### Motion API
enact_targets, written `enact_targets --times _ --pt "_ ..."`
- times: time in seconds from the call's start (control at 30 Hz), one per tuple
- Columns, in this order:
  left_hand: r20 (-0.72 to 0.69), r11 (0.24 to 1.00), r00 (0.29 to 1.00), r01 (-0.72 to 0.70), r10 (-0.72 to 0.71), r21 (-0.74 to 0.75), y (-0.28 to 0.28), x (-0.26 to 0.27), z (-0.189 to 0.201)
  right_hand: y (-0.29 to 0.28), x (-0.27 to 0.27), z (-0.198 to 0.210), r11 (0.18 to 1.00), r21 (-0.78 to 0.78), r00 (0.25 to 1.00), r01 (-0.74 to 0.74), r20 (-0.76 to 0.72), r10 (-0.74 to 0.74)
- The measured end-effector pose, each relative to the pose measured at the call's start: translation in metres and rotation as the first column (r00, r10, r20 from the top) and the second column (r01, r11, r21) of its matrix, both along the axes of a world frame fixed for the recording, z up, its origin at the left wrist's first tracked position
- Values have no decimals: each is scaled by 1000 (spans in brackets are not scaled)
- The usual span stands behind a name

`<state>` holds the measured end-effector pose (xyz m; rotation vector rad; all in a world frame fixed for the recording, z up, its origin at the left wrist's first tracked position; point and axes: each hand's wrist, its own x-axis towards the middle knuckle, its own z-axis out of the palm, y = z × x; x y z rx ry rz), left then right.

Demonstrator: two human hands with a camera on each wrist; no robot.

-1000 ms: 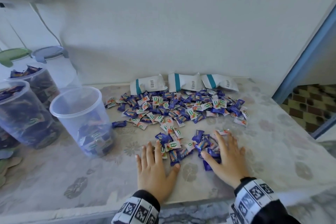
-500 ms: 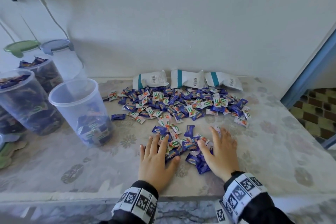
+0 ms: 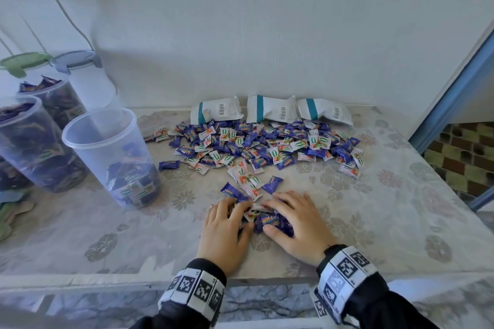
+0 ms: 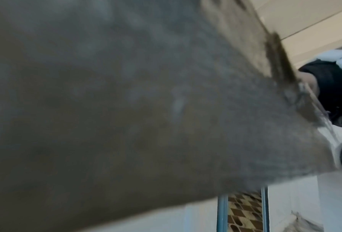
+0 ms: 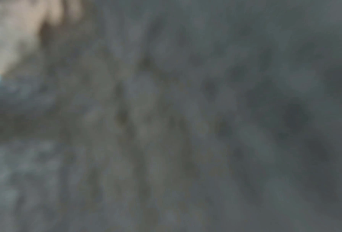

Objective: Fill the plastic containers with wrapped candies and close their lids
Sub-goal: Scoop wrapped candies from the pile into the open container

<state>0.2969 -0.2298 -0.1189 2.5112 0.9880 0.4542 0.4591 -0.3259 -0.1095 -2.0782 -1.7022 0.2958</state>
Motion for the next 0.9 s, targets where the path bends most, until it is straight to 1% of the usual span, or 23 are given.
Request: enact_targets --times 0.07,0.13,0.2,0.23,0.27,0.33,0.4,0.43,0.5,0.6,0.67,0.77,0.83,0.9 --pt "83 999 997 -10 6 45 -2 -2 -4 -2 -2 0 998 59 1000 17 13 -18" --pt "86 999 996 -12 8 44 -3 -3 -6 -5 -5 -2 1000 2 999 5 38 -5" --pt "64 999 998 -4 2 36 -2 -3 -8 -7 -6 -3 995 -91 996 -36 75 43" --pt "57 1000 998 11 -13 24 -1 -3 -8 -6 -6 -4 993 -106 994 -54 84 63" --pt "60 999 998 32 -34 33 0 -4 -8 -5 -6 -4 995 -79 995 -64 76 70" --pt "109 996 991 64 -71 65 2 -4 -10 -5 -6 -8 997 54 997 -56 49 54" --pt "207 996 976 56 -68 66 2 -3 -12 -4 -5 -11 979 202 998 -16 59 4" --pt "255 996 965 48 -67 80 3 -3 -14 -3 -6 -10 971 241 997 1 77 -20" --pt "297 991 953 18 -56 130 3 -2 -14 -3 -7 -8 965 261 993 10 113 -40" --pt "266 988 963 -7 -35 156 0 -2 -11 -5 -9 -5 966 258 989 9 139 -46" --pt "237 985 970 6 -47 172 -2 -2 -8 -6 -10 -3 968 249 988 20 144 -57" --pt "239 973 967 31 -87 228 -1 -3 -6 -8 -12 -2 965 261 985 32 154 -75" --pt "244 972 966 27 -86 233 1 -3 -5 -8 -12 -1 960 274 988 55 128 -92" --pt "255 978 965 14 -68 209 2 -7 -3 -9 -13 0 945 308 989 107 61 -132"
